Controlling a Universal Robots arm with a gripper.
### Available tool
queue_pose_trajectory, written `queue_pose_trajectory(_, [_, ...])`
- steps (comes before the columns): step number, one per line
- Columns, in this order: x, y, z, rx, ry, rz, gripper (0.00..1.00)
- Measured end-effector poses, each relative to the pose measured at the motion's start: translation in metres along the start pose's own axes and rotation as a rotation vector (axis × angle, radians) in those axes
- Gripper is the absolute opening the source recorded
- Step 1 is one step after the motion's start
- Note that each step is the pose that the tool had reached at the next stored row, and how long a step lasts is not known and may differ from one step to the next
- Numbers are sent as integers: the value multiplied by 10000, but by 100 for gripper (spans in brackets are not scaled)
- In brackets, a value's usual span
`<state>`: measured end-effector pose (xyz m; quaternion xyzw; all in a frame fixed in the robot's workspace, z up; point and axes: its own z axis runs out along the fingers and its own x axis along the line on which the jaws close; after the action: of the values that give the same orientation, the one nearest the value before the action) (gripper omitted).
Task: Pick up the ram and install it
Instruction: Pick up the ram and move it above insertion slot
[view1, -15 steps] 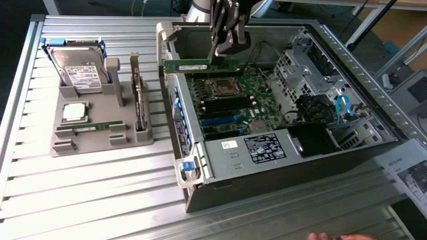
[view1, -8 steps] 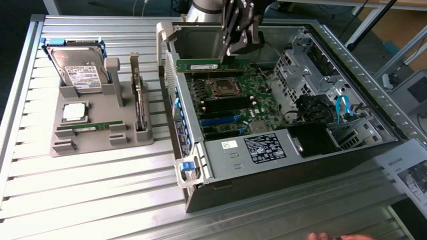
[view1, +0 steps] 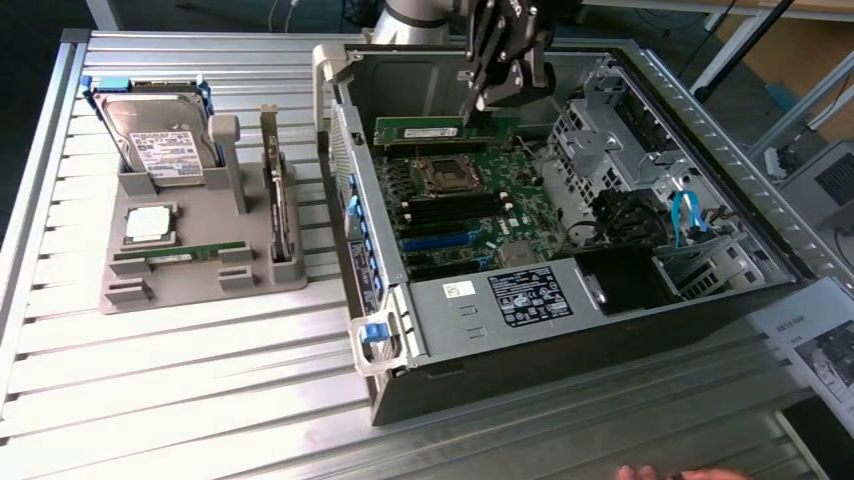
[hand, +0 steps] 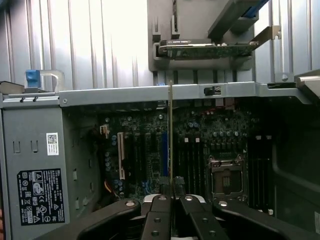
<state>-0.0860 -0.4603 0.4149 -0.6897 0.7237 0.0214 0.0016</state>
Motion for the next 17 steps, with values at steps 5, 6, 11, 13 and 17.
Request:
queue_pose_trajectory(5, [-6,-119,-3,0,0,-4,12])
queue_pose_trajectory(6, [-7,-142,-4,0,0,-5,12])
queue_pose_trajectory(11, [-13,-261,-7,0,1,-9,12])
queue_pose_trajectory(13, [-15,-319,-8,0,0,-14,12])
queue_pose_trajectory(17, [-19,-395,-11,0,1,-20,12])
